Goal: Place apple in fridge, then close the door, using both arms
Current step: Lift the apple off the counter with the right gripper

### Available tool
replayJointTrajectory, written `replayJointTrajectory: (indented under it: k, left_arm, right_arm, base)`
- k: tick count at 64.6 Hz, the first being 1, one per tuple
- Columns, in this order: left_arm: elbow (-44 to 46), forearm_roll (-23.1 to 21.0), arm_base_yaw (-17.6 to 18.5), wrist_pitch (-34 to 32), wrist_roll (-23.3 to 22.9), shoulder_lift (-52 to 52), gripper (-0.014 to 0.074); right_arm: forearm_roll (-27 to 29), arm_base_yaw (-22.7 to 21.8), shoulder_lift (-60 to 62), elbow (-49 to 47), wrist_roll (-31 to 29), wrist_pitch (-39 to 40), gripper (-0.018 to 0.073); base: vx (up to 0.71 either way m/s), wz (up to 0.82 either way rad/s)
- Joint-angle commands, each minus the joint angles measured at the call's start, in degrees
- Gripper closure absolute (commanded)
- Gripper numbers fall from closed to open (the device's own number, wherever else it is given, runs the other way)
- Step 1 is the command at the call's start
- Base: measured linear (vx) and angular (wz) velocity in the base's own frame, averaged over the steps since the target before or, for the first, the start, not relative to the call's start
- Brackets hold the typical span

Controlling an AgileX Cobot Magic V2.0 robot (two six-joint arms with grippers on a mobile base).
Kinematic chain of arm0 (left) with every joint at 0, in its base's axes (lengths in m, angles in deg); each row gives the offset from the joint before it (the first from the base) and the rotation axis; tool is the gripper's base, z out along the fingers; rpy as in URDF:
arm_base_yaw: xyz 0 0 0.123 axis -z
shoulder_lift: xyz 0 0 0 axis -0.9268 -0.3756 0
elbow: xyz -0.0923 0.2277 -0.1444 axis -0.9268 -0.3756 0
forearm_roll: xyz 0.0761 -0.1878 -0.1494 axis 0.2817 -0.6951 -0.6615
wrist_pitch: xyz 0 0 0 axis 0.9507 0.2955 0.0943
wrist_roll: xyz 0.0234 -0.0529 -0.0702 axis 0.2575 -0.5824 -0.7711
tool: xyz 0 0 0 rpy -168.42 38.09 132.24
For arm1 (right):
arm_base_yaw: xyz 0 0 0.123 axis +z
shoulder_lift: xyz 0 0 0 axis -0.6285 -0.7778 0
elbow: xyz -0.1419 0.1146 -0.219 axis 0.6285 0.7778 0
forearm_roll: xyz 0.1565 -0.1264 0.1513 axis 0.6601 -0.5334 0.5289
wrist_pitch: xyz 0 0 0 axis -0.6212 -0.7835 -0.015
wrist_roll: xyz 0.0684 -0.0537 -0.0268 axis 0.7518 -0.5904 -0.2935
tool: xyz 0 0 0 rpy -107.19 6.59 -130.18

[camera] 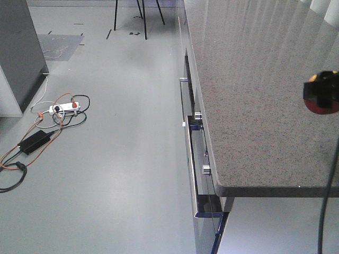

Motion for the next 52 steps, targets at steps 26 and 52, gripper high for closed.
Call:
replayJointTrajectory:
  k: [26,52]
  left_arm:
    - [-1.21,0.17,0.31,-3.69,-0.39,0.81,0.0601]
    - [-1.21,0.17,0.31,-3.69,-0.39,0.81,0.0601]
  right_arm:
    - [0.64,-0.14,21.40,17.93,0.18,2.20,0.0372]
    - [0.31,-0.14,32.22,25.27,0.18,-3.42,0.0372]
  base:
    - [0.00,0.00]
    - [0.00,0.00]
